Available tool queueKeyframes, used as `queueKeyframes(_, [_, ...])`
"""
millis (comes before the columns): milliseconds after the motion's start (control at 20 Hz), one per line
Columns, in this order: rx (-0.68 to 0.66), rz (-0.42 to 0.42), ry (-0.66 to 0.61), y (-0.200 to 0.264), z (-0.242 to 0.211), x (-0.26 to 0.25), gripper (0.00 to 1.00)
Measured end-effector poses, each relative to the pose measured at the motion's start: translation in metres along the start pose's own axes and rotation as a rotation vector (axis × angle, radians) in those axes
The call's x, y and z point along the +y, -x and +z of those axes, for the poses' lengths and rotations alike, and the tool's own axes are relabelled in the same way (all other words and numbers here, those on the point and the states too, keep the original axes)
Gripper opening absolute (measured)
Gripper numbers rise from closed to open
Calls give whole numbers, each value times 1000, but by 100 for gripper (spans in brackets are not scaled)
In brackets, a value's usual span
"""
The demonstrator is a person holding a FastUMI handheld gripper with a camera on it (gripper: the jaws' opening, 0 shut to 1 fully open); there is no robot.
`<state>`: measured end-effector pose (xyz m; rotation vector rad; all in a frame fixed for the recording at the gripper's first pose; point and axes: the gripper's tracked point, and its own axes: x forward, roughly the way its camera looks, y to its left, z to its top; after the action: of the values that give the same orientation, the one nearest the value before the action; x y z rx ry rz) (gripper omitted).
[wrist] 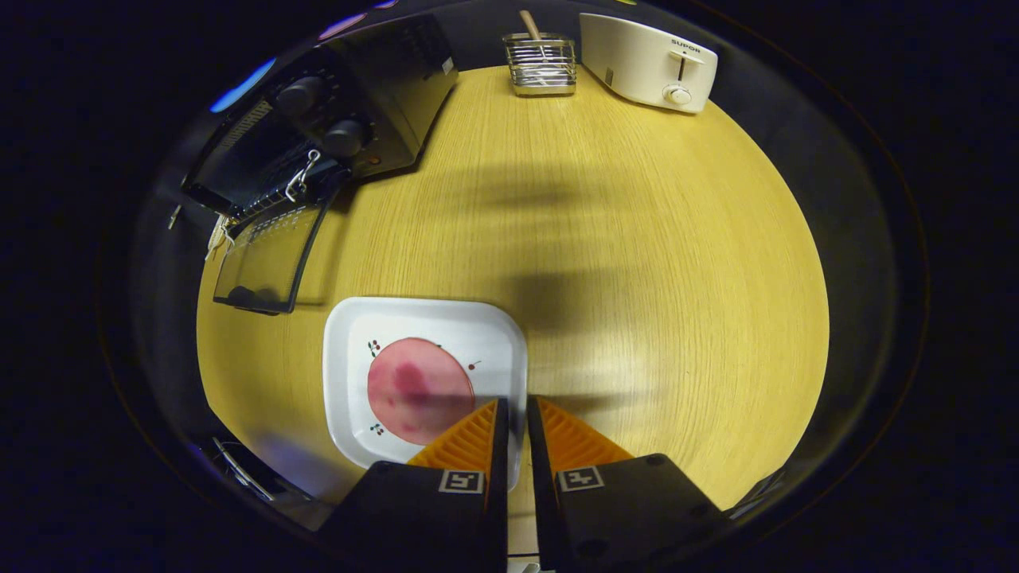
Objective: Open the toaster oven, put the food inside, and close the toaster oven door.
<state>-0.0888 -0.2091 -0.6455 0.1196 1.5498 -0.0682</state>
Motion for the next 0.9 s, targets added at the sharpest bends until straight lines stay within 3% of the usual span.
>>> queueKeyframes(150, [24,10,30,-1,9,0,20])
queueKeyframes(250, [55,40,17,-7,3,1,8])
queueKeyframes(500, [105,106,0,-5,0,5,8])
queueKeyframes(900, [245,448,-282,-5,-4,15,7])
